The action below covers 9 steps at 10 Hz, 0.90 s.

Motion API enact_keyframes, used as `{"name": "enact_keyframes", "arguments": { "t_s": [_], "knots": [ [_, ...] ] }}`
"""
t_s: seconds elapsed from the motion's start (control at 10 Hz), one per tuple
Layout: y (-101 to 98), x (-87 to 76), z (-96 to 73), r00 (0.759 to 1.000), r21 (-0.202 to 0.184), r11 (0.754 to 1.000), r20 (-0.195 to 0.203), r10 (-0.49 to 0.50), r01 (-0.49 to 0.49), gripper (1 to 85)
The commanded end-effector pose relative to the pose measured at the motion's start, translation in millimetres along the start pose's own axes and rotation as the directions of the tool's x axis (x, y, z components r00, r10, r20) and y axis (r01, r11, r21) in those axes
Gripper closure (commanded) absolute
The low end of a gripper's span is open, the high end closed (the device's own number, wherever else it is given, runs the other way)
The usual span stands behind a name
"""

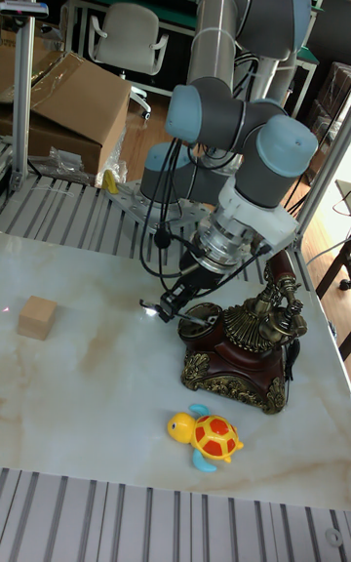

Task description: Dial a number on an old rotary phone

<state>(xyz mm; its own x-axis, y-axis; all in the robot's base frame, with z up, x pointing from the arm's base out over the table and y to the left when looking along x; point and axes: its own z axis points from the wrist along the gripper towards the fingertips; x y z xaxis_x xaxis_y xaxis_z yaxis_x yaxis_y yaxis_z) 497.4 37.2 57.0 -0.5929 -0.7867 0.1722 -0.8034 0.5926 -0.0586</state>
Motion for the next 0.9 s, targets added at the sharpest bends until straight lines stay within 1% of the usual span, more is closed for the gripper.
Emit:
{"name": "enact_keyframes", "arguments": {
  "t_s": [0.0, 0.2, 0.3, 0.5, 0.8],
  "knots": [
    [1.5, 7.5, -5.3, 1.000, -0.012, 1.000, 0.023, -0.009, 0.009, 84.3],
    [0.7, 11.8, -10.0, 0.999, 0.005, 1.000, 0.037, -0.018, 0.018, 84.3],
    [0.1, 12.7, -15.1, 0.999, 0.016, 1.000, 0.028, -0.016, 0.016, 84.3],
    [2.1, 15.7, -27.9, 1.000, 0.014, 1.000, 0.009, -0.007, 0.007, 84.3],
    [8.8, 24.2, -48.8, 0.998, 0.015, 0.998, 0.006, 0.066, -0.066, 84.3]
  ]
}}
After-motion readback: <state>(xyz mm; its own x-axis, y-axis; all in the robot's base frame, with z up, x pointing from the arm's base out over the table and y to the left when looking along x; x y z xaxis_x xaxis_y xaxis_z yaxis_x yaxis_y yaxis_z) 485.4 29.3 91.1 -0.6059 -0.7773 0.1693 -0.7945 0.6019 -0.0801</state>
